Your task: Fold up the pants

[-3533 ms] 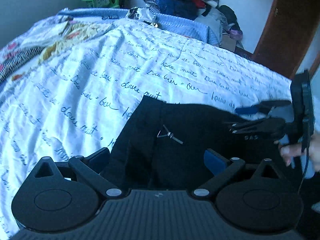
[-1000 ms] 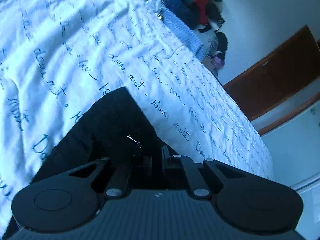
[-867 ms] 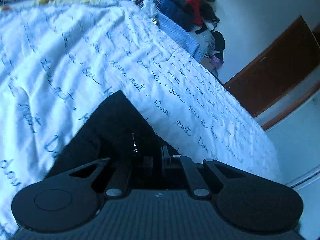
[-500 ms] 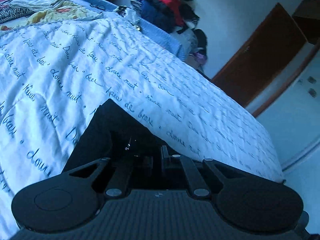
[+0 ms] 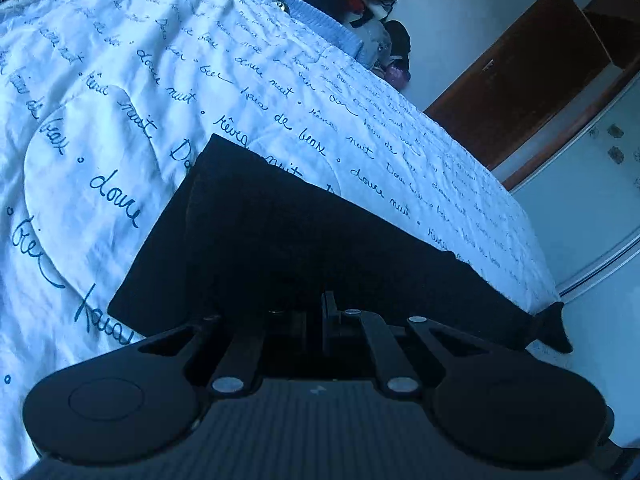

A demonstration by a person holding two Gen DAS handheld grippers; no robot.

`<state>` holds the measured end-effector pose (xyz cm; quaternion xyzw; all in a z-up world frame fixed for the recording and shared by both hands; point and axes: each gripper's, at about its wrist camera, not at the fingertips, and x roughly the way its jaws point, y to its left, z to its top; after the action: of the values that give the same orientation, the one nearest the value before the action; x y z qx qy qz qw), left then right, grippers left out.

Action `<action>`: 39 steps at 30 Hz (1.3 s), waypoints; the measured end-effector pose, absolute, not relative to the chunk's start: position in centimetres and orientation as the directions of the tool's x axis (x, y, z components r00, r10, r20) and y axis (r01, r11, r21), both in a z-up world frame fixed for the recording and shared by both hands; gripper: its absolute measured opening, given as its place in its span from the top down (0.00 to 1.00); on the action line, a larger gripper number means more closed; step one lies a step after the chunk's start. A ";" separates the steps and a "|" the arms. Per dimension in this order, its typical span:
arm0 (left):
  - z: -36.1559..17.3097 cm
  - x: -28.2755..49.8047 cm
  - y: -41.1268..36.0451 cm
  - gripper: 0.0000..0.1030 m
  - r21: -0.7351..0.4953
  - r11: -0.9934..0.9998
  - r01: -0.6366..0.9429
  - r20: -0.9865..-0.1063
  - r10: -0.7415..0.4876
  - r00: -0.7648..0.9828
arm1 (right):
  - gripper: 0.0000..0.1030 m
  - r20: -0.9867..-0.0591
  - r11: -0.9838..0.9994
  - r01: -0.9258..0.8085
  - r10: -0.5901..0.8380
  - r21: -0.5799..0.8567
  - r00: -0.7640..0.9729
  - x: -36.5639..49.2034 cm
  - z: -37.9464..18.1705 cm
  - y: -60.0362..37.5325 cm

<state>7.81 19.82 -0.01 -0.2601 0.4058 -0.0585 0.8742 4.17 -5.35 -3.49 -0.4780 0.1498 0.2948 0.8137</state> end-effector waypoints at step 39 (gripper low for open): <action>-0.5 5.4 21.5 0.89 -0.501 0.847 -0.179 -0.681 -0.258 0.685 | 0.96 -0.627 0.305 -0.725 0.367 -0.617 0.687 1.9 -3.7 -6.1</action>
<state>5.39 21.45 -0.52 -0.2757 0.3961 -0.0228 0.8755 1.93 -6.15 -3.67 -0.4760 0.1880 0.3478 0.7856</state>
